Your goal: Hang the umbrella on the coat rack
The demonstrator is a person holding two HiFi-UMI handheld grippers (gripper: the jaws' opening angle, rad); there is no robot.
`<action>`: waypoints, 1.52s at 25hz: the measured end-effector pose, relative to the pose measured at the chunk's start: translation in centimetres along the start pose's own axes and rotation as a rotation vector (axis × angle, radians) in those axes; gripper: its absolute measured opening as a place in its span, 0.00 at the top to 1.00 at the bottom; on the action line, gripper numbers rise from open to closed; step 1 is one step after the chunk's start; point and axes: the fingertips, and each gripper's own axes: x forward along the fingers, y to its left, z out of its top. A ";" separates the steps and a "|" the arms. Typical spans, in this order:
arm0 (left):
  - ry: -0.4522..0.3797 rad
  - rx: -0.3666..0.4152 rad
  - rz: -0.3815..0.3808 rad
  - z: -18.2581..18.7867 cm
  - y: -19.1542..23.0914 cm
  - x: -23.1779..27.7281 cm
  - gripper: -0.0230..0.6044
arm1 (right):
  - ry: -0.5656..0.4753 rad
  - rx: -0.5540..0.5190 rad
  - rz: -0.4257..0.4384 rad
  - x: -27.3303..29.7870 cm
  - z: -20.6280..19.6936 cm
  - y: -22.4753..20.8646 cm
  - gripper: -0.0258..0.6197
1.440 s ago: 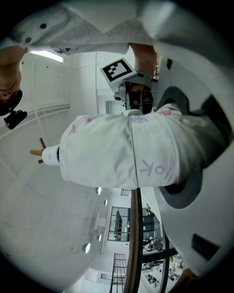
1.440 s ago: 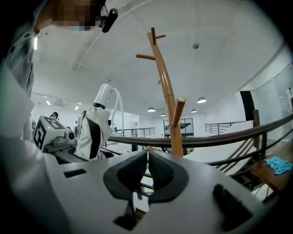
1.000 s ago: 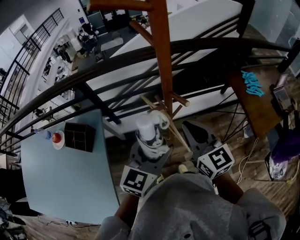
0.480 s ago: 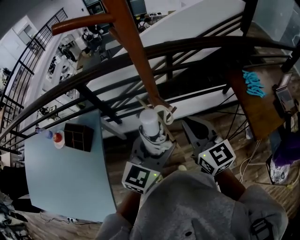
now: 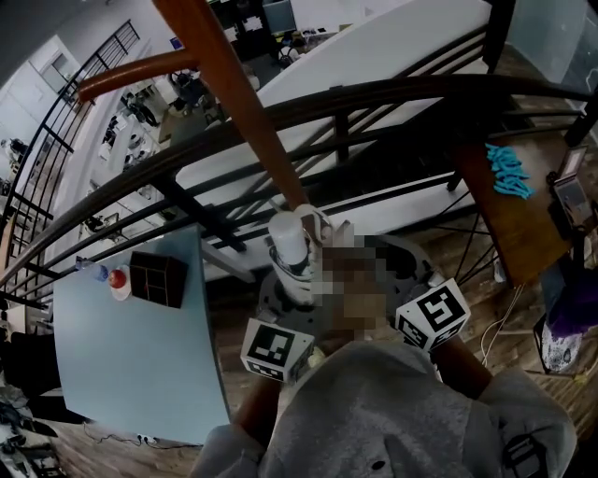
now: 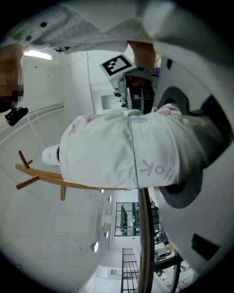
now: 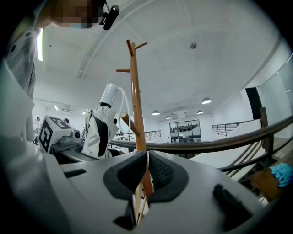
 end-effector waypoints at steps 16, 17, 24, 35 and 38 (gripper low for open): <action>0.083 -0.072 0.137 -5.3 3.1 1.0 0.50 | 0.023 0.013 0.051 0.9 -1.3 -1.1 0.91; 0.090 -0.085 0.146 -5.7 3.2 1.1 0.50 | 0.023 0.015 0.053 0.8 -1.4 -1.2 0.91; 0.141 -0.131 0.205 -9.1 3.3 1.4 0.50 | 0.040 0.023 0.073 -0.1 -2.0 -1.7 0.91; 0.217 -0.200 0.244 -14.8 1.9 1.4 0.50 | 0.054 0.033 0.106 -1.2 -3.1 -1.7 0.91; 0.242 -0.205 0.253 -16.4 1.6 1.0 0.50 | 0.057 0.046 0.108 -1.6 -3.4 -1.6 0.91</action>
